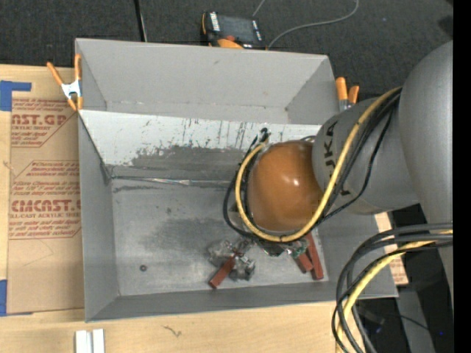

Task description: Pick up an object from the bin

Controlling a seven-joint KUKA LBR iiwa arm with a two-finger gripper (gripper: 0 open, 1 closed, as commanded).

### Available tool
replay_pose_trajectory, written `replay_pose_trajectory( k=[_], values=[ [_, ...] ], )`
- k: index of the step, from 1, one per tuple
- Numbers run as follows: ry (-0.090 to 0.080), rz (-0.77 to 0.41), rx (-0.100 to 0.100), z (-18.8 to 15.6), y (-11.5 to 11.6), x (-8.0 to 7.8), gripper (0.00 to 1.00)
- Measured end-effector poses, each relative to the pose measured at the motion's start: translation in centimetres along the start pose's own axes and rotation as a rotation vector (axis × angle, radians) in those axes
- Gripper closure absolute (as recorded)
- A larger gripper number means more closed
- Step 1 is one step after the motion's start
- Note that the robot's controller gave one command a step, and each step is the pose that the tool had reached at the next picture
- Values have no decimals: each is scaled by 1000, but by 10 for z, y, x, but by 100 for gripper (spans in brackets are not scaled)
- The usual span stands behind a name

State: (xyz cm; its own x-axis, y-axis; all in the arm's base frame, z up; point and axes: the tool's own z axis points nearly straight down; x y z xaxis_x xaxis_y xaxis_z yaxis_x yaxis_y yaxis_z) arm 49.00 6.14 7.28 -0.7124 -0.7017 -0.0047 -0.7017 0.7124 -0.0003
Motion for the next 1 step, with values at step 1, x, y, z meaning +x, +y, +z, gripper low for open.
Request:
replay_pose_trajectory(
  k=[1],
  values=[
    [-4,16,6,-163,-26,-27,100]
  ],
)
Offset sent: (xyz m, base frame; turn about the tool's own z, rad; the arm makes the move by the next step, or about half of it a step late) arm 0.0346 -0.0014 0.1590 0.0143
